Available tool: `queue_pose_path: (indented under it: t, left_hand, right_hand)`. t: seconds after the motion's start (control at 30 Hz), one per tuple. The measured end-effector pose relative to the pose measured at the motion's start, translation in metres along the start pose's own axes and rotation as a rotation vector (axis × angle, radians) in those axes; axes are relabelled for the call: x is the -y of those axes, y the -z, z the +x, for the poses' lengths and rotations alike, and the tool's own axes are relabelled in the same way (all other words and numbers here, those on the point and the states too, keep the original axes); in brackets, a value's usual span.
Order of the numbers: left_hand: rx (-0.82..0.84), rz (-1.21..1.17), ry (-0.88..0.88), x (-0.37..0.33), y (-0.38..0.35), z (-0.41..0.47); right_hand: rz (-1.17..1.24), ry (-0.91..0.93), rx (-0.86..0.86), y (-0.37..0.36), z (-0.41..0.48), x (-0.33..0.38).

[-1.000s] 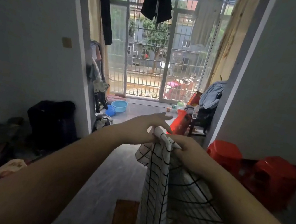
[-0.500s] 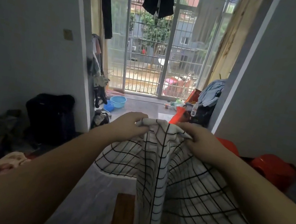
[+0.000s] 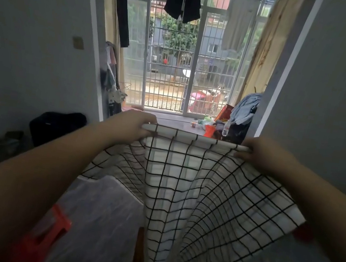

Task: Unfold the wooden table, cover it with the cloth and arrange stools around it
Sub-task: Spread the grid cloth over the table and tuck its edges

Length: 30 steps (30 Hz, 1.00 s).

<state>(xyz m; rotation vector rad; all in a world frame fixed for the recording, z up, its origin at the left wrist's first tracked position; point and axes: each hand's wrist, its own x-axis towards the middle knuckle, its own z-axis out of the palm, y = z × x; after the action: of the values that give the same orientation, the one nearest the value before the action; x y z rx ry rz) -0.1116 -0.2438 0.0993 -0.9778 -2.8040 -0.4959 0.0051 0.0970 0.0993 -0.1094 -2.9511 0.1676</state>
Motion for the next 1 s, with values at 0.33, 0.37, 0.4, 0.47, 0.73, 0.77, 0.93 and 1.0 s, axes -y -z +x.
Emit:
queue_pose_path:
  t: [0.33, 0.37, 0.4, 0.47, 0.73, 0.77, 0.93, 1.0]
  left_hand:
    - [-0.112, -0.001, 0.045, 0.013, -0.001, 0.004]
    - [-0.102, -0.016, 0.054, 0.016, 0.0, 0.006]
    - [-0.096, -0.023, 0.061, 0.02, 0.001, 0.008]
    - [-0.112, -0.011, 0.063, 0.024, 0.002, 0.011]
    - [0.061, 0.226, 0.044, 0.037, -0.012, 0.028]
    - [0.075, 0.229, 0.053, 0.039, -0.013, 0.031]
    - [0.137, 0.185, 0.094, 0.057, -0.027, 0.064]
    - [0.172, 0.193, 0.128, 0.064, -0.036, 0.079]
  right_hand:
    - [0.174, 0.031, 0.085, -0.03, -0.011, -0.031]
    - [0.166, 0.031, 0.089, -0.031, -0.011, -0.035]
    - [0.149, 0.027, 0.103, -0.032, -0.012, -0.04]
    - [0.101, 0.021, 0.137, -0.037, -0.01, -0.052]
    - [0.077, -0.085, -0.074, -0.039, 0.029, -0.082]
    - [0.082, -0.098, -0.117, -0.035, 0.038, -0.083]
    - [0.041, -0.076, -0.256, -0.03, 0.082, -0.091]
    - [0.018, -0.063, -0.274, -0.034, 0.106, -0.102]
